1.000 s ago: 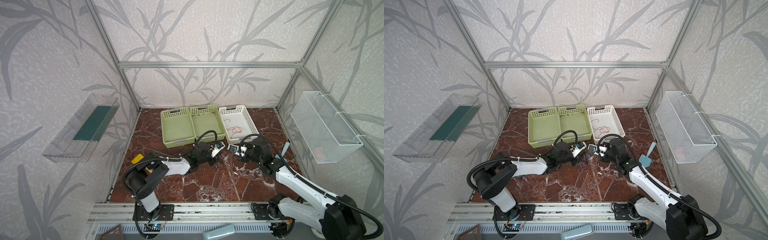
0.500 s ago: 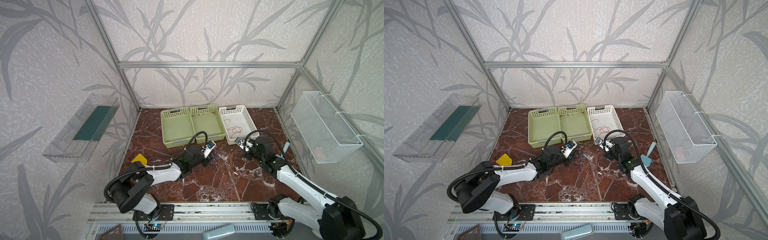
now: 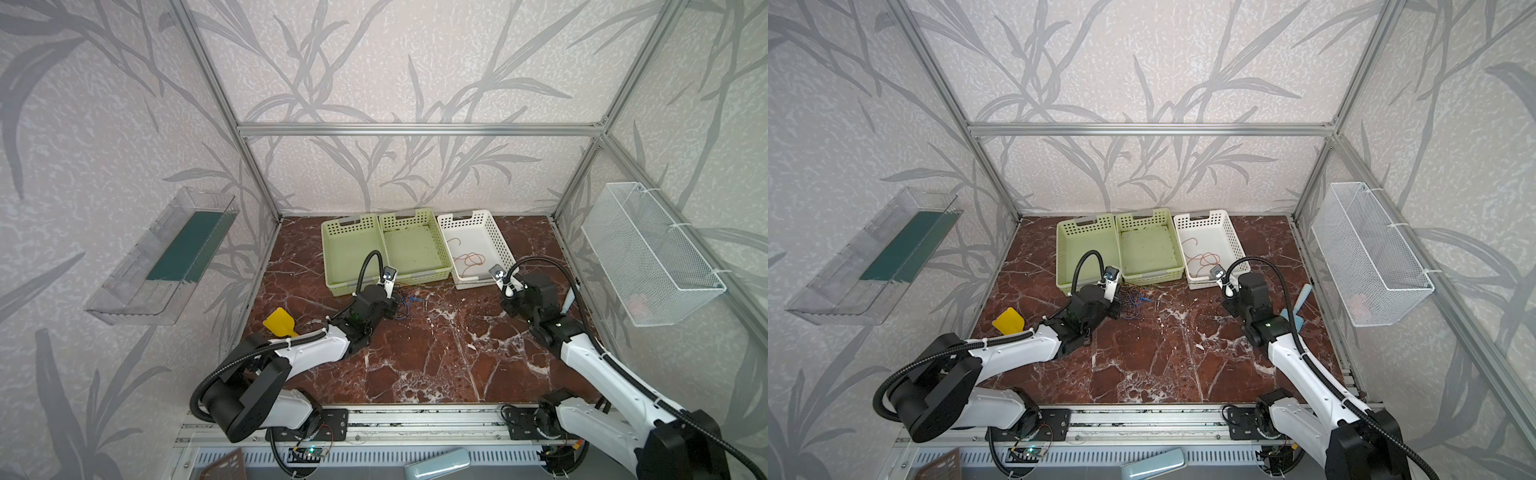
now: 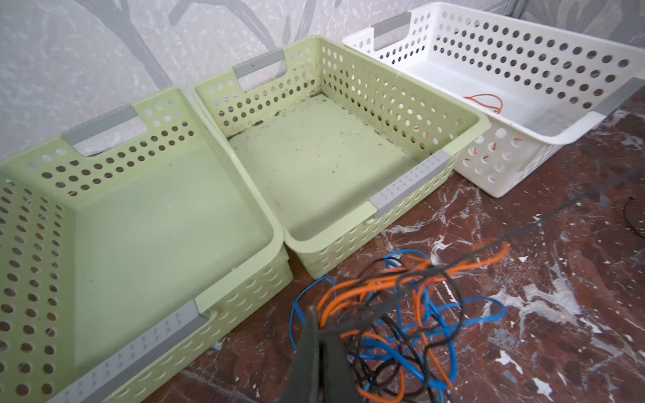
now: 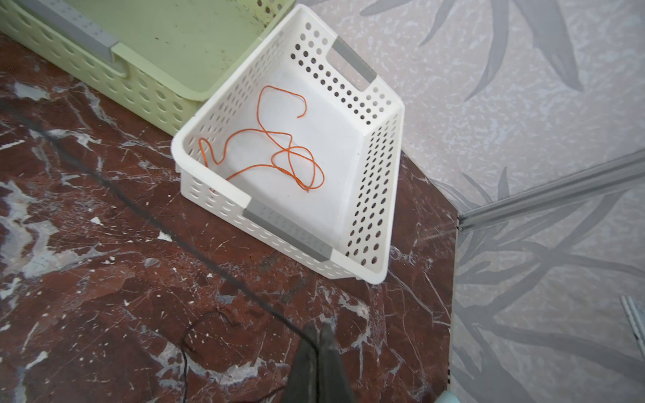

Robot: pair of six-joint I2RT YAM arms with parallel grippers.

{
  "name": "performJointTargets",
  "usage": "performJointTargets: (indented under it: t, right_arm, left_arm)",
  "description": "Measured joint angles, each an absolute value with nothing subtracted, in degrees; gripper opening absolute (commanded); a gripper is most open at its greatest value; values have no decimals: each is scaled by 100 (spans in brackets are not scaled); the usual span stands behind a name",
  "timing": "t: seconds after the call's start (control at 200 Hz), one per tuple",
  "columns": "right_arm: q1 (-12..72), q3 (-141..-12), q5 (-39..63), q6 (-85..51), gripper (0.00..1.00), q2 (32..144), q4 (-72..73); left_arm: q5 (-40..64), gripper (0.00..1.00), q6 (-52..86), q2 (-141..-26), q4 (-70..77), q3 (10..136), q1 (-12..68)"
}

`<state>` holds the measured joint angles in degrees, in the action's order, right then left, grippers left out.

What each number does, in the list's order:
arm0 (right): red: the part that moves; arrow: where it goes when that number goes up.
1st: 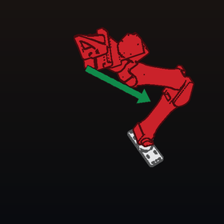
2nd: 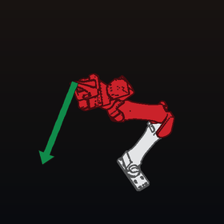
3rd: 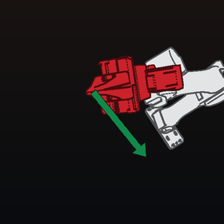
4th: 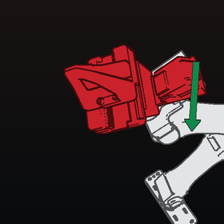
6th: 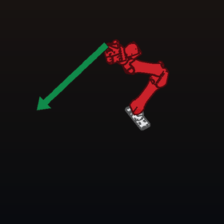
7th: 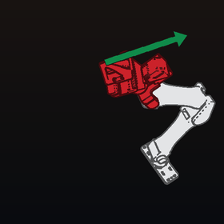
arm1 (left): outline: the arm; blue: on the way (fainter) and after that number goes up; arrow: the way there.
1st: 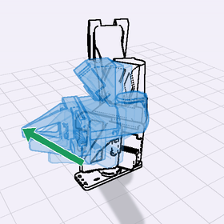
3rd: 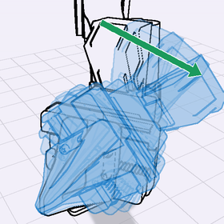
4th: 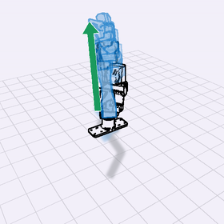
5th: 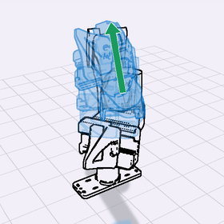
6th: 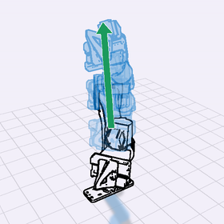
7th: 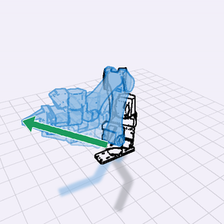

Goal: Untangle and sort cables by color
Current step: Untie the cable from multiple cables.

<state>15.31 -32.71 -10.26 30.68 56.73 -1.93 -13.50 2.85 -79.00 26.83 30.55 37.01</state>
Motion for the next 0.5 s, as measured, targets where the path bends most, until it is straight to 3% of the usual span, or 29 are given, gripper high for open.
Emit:
performJointTargets:
  t: [0.5]
  right_arm:
    - [416, -2871, -1942, 2477, 0, 5035, -296]
  left_arm:
    - [-1619, 0, 473, -7878, 2641, 2862, 3603]
